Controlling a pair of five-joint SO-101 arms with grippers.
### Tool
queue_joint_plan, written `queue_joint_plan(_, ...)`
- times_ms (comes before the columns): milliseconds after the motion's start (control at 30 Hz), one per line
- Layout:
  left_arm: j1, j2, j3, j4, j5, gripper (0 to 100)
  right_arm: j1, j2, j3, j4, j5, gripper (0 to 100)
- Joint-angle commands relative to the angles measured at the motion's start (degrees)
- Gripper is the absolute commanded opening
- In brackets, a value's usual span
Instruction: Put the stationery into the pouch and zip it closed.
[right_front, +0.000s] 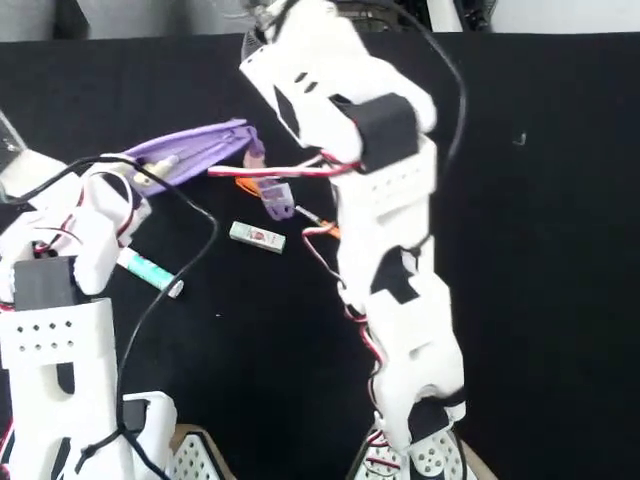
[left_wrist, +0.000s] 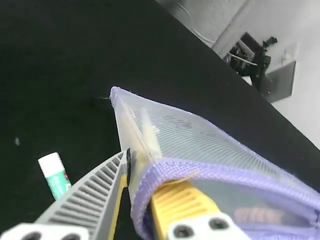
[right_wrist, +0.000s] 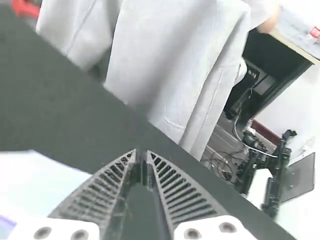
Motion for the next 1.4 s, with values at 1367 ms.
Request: queue_joint_plan(1367,-33.19,-1.32,5.41,-12.57,3.08,3,-1.85,17.36,12.09,-8.62,5.89,14.6)
